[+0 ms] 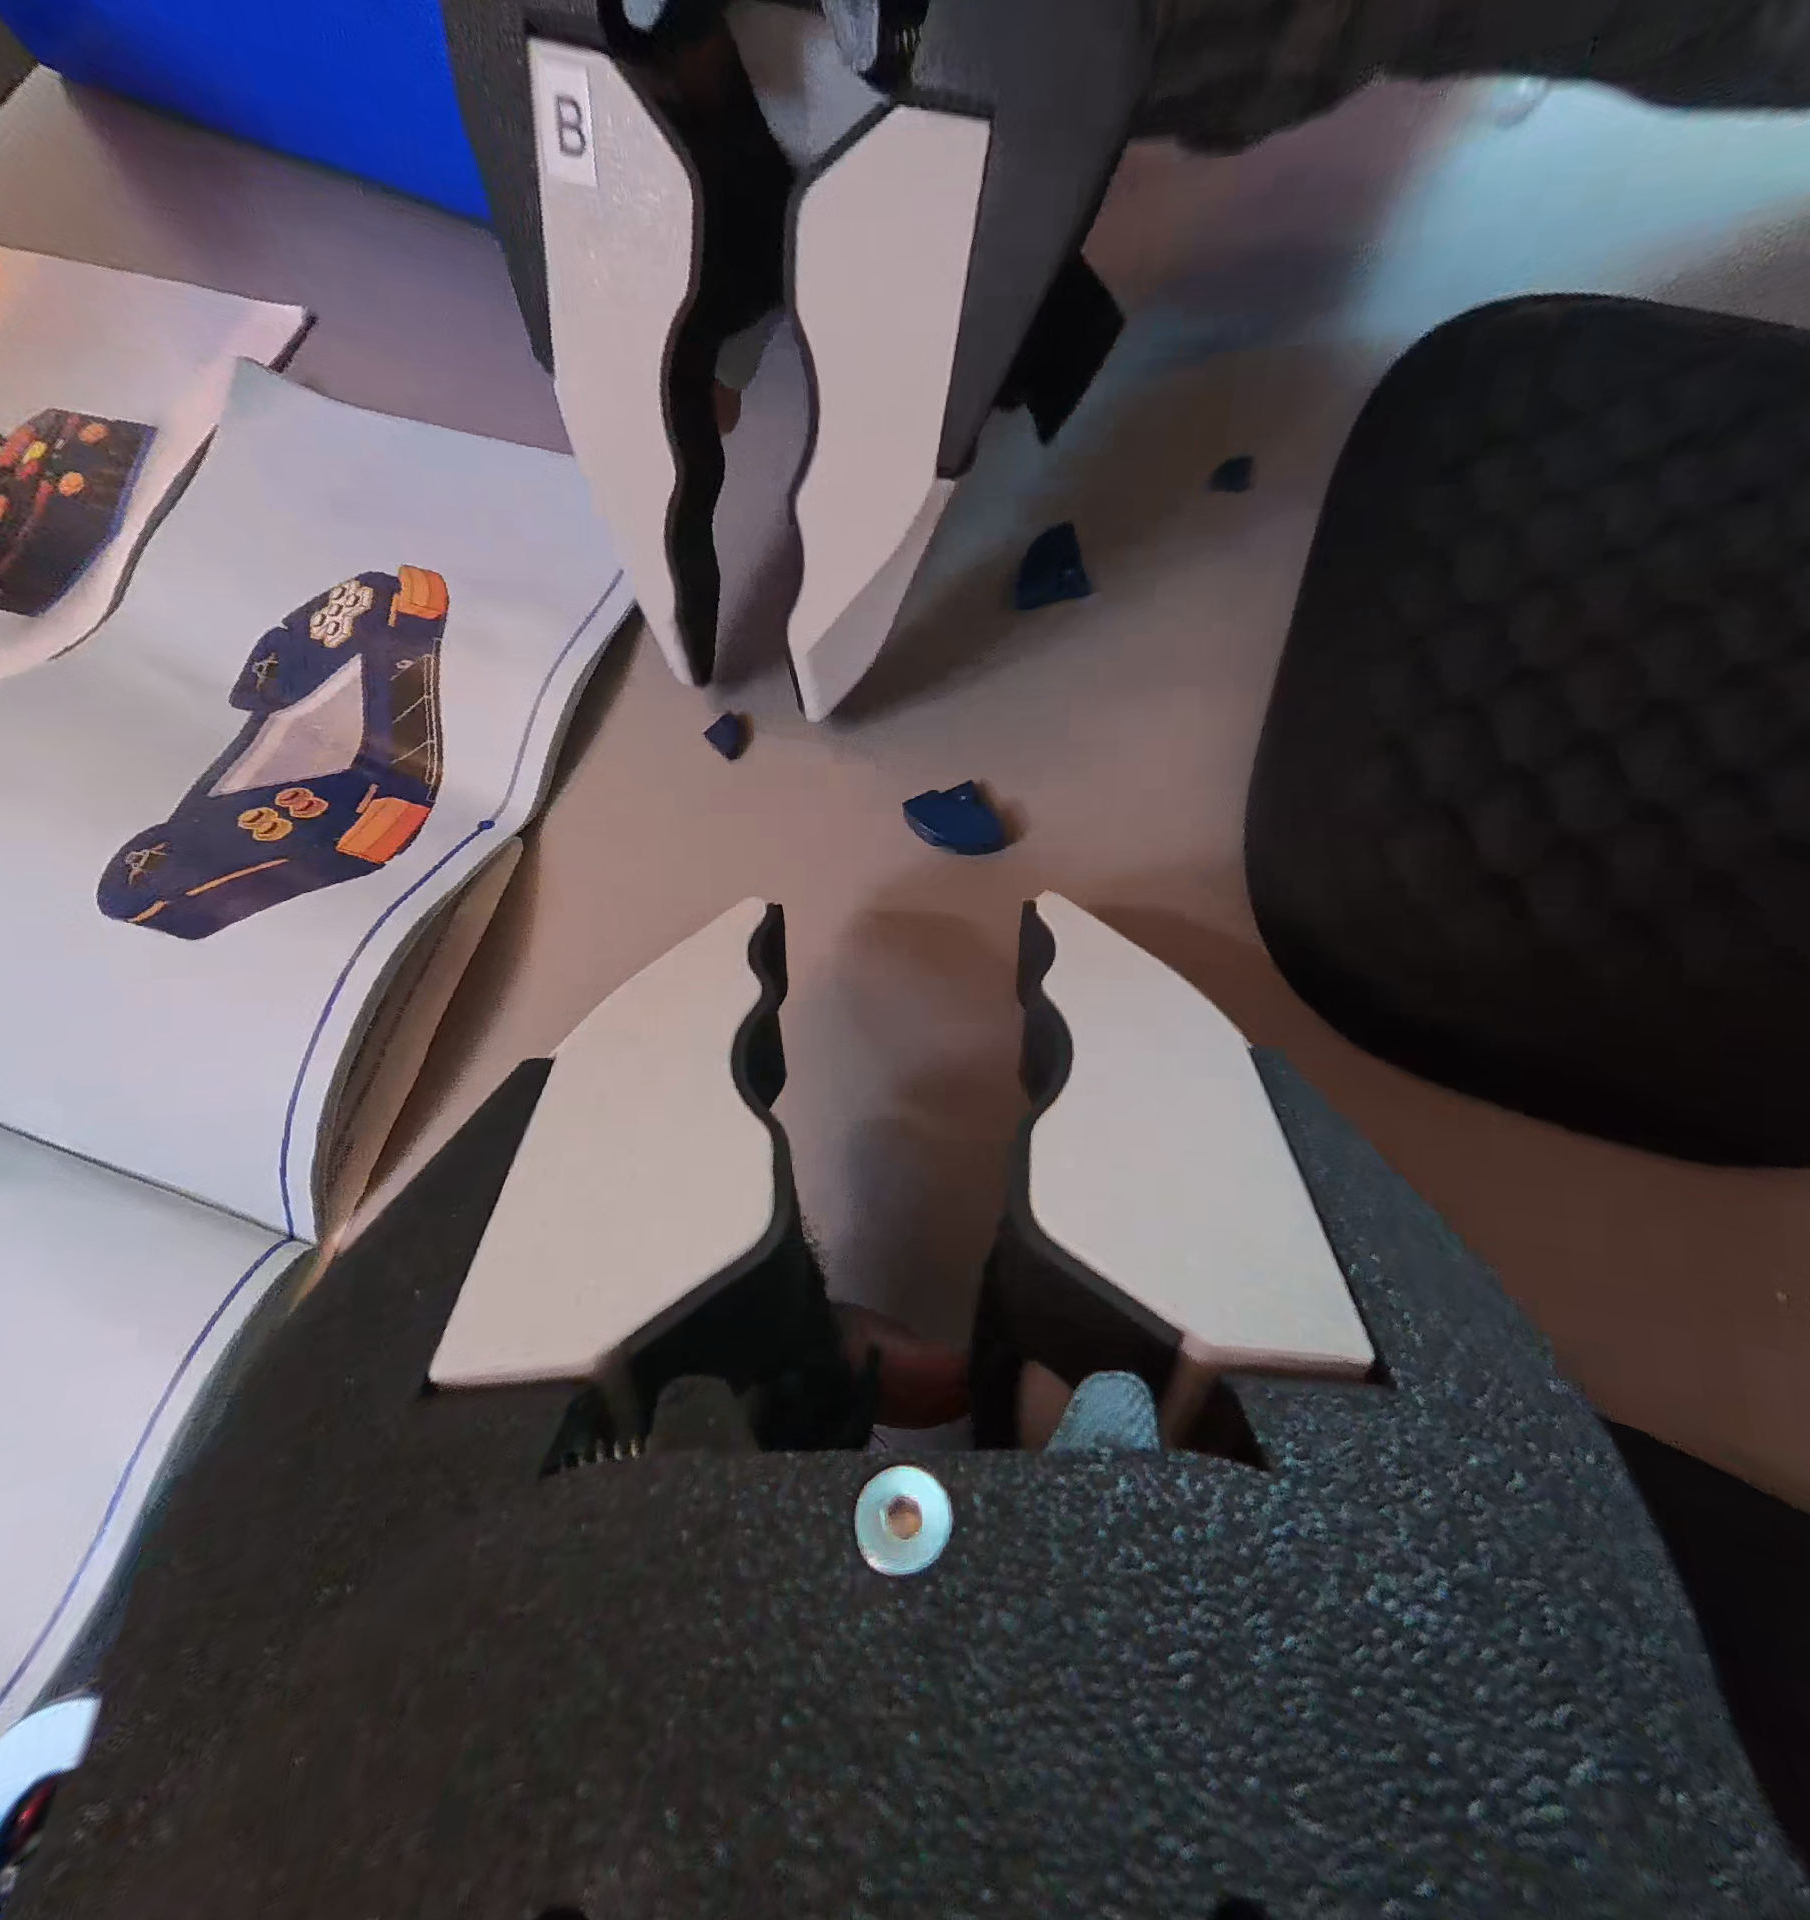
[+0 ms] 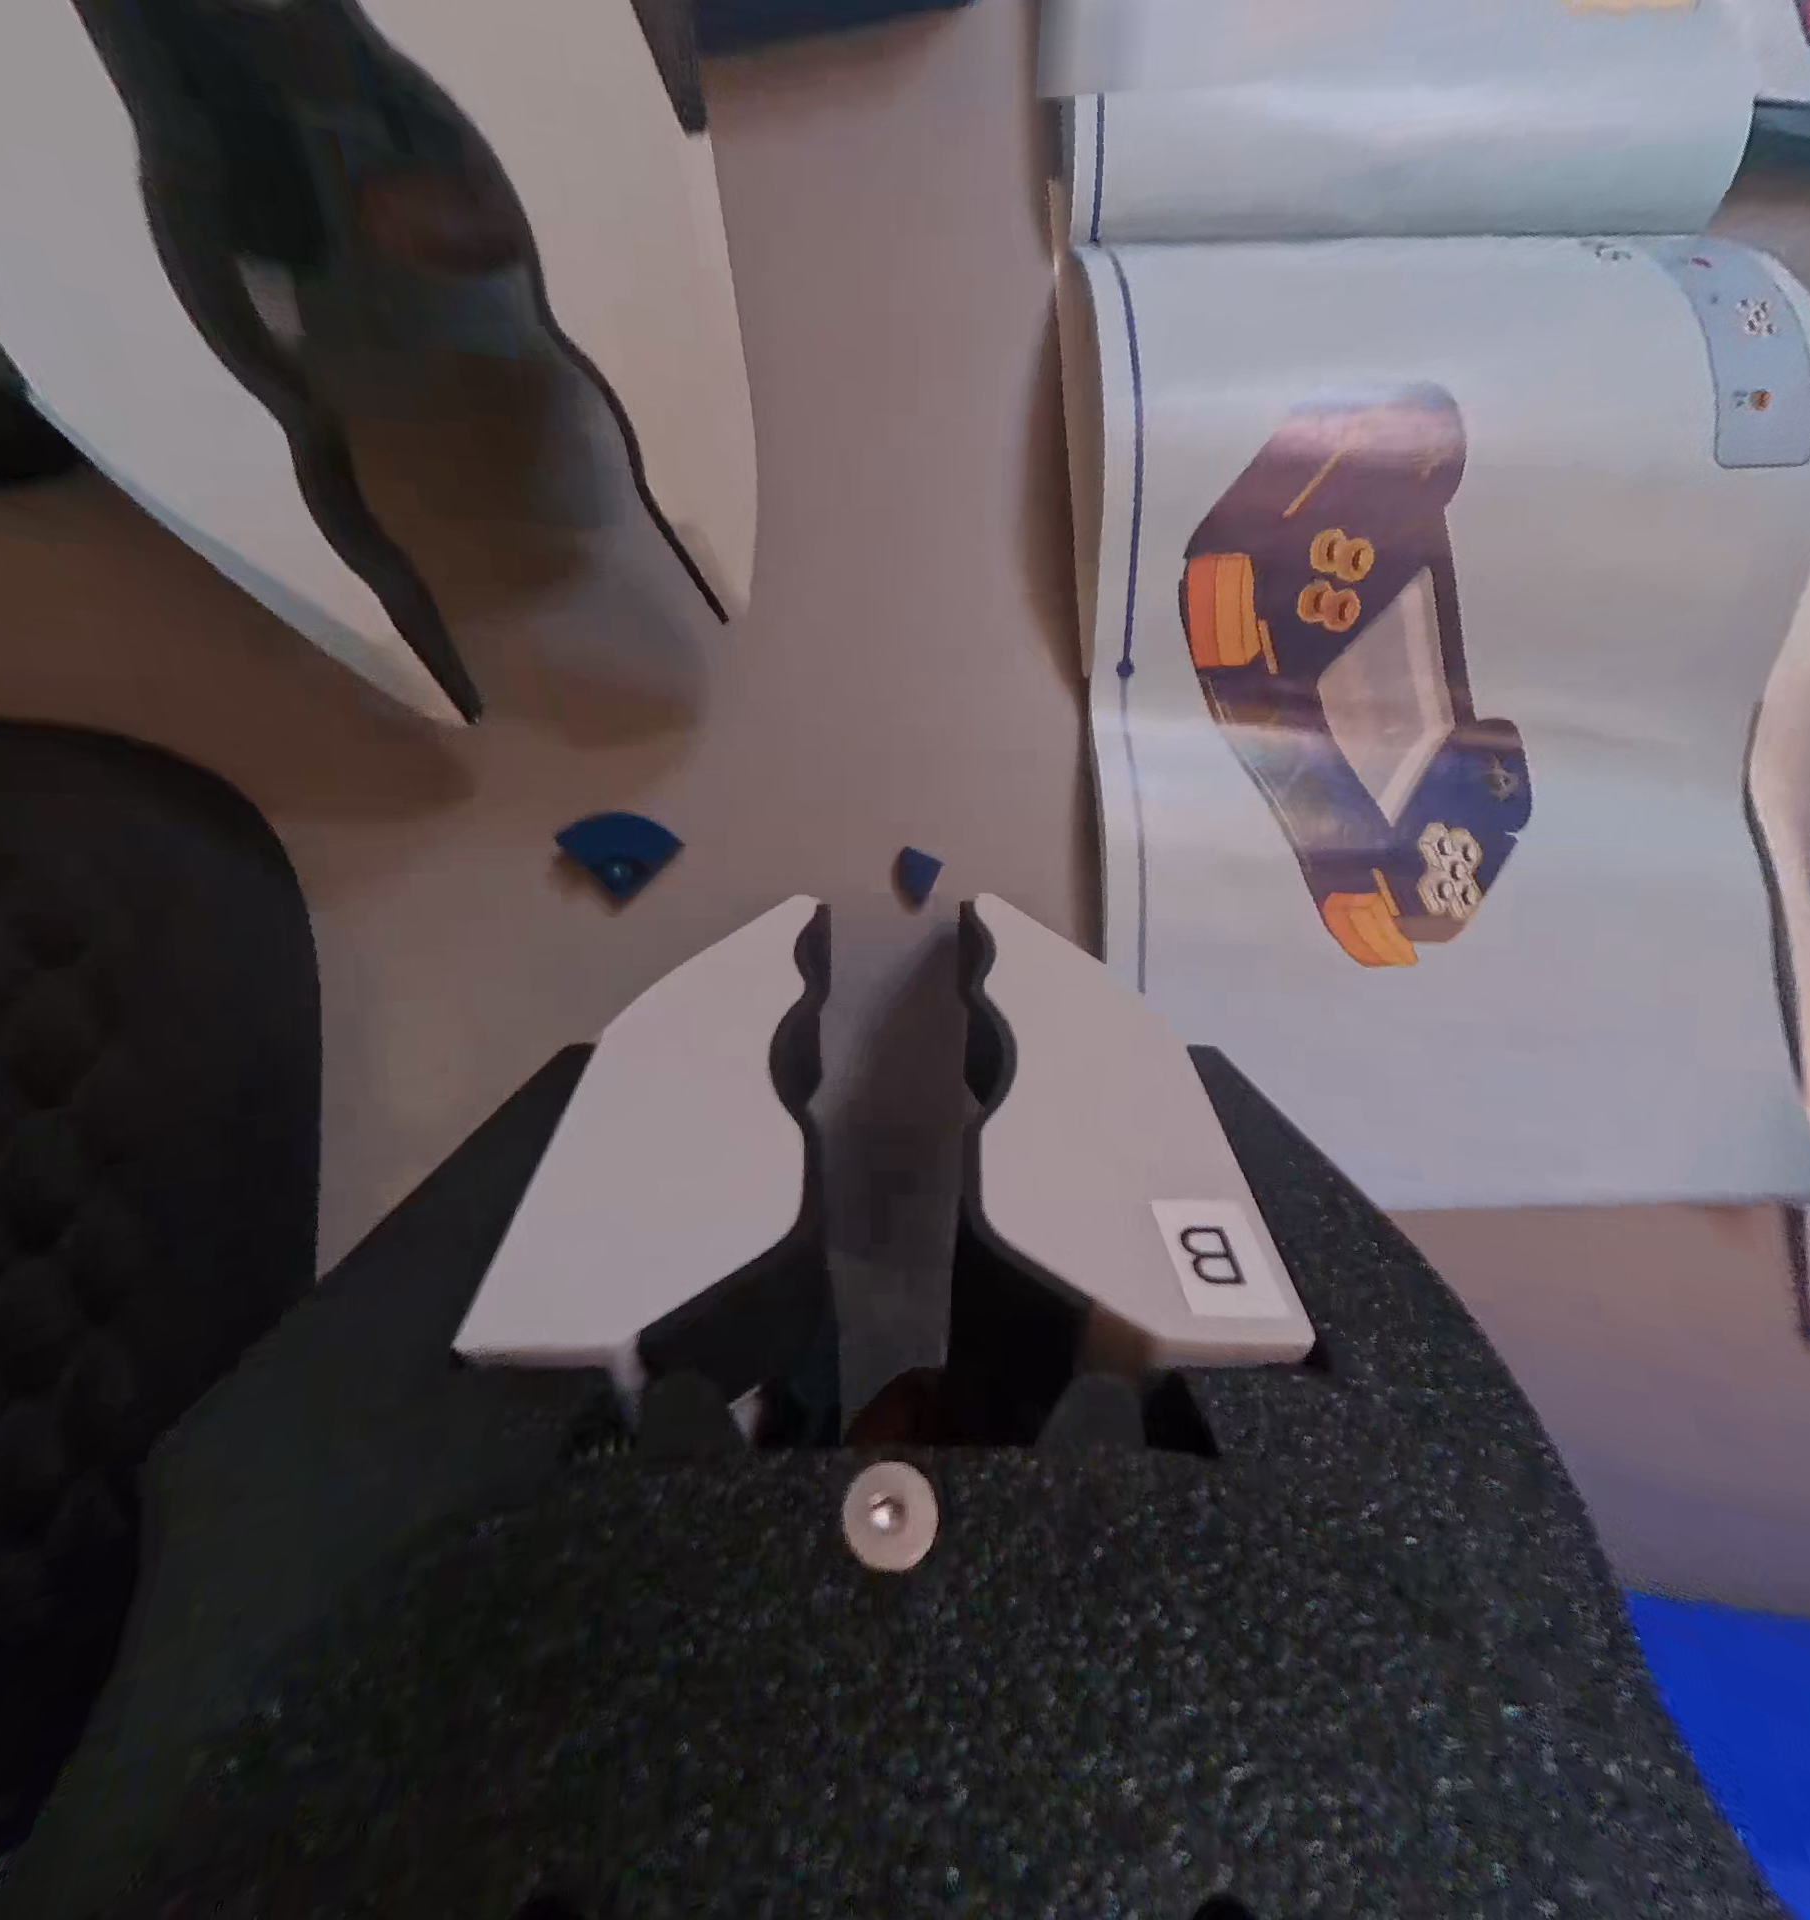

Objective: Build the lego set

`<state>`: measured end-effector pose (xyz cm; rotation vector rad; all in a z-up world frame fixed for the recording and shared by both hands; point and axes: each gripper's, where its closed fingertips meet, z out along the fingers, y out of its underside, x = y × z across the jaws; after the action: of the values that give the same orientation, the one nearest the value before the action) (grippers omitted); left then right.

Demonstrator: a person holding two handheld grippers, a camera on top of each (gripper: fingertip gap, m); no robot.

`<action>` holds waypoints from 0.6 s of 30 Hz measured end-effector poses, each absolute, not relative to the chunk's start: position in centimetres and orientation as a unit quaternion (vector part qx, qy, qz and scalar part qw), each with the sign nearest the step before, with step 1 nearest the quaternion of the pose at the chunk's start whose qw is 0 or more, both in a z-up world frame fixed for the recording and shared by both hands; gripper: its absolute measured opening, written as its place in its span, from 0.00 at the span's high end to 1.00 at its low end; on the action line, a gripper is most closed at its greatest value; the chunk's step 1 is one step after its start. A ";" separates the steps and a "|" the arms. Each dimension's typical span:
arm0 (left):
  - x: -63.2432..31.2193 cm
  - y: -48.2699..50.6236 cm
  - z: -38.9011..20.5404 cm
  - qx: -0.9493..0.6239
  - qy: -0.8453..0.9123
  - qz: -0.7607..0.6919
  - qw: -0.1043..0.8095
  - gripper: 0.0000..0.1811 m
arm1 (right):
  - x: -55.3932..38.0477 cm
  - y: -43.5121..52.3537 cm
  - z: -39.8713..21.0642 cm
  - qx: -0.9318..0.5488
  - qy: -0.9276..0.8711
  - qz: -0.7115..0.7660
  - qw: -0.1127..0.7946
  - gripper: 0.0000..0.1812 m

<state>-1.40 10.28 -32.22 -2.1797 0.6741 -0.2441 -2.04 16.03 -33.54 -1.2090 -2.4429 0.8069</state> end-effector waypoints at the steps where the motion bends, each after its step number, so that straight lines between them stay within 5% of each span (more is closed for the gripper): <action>1: -1.4 10.3 -32.2 -0.866 0.260 -0.104 0.414 0.76 | -2.1 15.8 -33.6 -0.426 -0.845 0.291 0.142 0.87; 8: -1.5 10.6 -32.6 -0.862 0.254 -0.117 0.422 0.75 | -1.6 14.8 -33.6 -0.462 -0.815 0.322 0.140 0.88; 13: -1.3 10.4 -33.0 -0.861 0.273 -0.109 0.415 0.76 | -1.8 13.8 -32.2 -0.503 -0.775 0.353 0.149 0.97; 18: -1.3 10.3 -32.9 -0.860 0.271 -0.120 0.415 0.76 | -2.6 14.9 -32.8 -0.514 -0.776 0.325 0.169 0.94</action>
<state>-1.28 10.34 -32.92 -2.1616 0.6806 -0.3015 -2.63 14.89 -32.79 -1.4613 -2.2049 0.9254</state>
